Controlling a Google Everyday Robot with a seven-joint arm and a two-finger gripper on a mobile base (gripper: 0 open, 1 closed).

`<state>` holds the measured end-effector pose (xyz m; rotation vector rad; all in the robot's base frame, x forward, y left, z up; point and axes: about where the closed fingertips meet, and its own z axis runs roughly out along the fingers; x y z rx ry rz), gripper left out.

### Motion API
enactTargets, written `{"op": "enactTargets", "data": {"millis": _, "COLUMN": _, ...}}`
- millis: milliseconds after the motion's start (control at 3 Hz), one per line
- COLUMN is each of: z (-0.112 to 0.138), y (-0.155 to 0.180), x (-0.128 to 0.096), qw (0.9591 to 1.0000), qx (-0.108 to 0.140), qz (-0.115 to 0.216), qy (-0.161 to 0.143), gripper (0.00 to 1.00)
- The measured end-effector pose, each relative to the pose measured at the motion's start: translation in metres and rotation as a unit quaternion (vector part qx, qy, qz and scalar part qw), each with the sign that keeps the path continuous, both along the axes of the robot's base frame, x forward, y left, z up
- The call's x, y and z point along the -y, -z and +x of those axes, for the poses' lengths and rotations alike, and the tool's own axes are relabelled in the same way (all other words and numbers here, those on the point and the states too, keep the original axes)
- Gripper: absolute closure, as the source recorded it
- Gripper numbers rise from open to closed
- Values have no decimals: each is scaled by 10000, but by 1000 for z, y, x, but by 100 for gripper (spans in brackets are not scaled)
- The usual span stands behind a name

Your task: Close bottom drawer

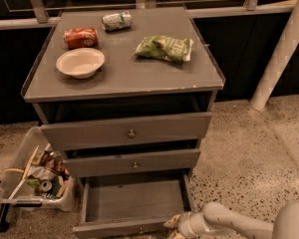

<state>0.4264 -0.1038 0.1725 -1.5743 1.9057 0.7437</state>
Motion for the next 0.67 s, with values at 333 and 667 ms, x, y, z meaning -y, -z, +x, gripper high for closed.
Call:
{"op": "enactTargets", "data": {"millis": 333, "z": 7, "y": -1, "x": 0, "qw": 9999, "qx": 98, "qz": 105, "qy": 70, "gripper": 14}}
{"op": "enactTargets", "data": {"millis": 667, "z": 26, "y": -4, "x": -2, "qw": 9991, "qx": 279, "qz": 301, "qy": 124, "gripper": 37}}
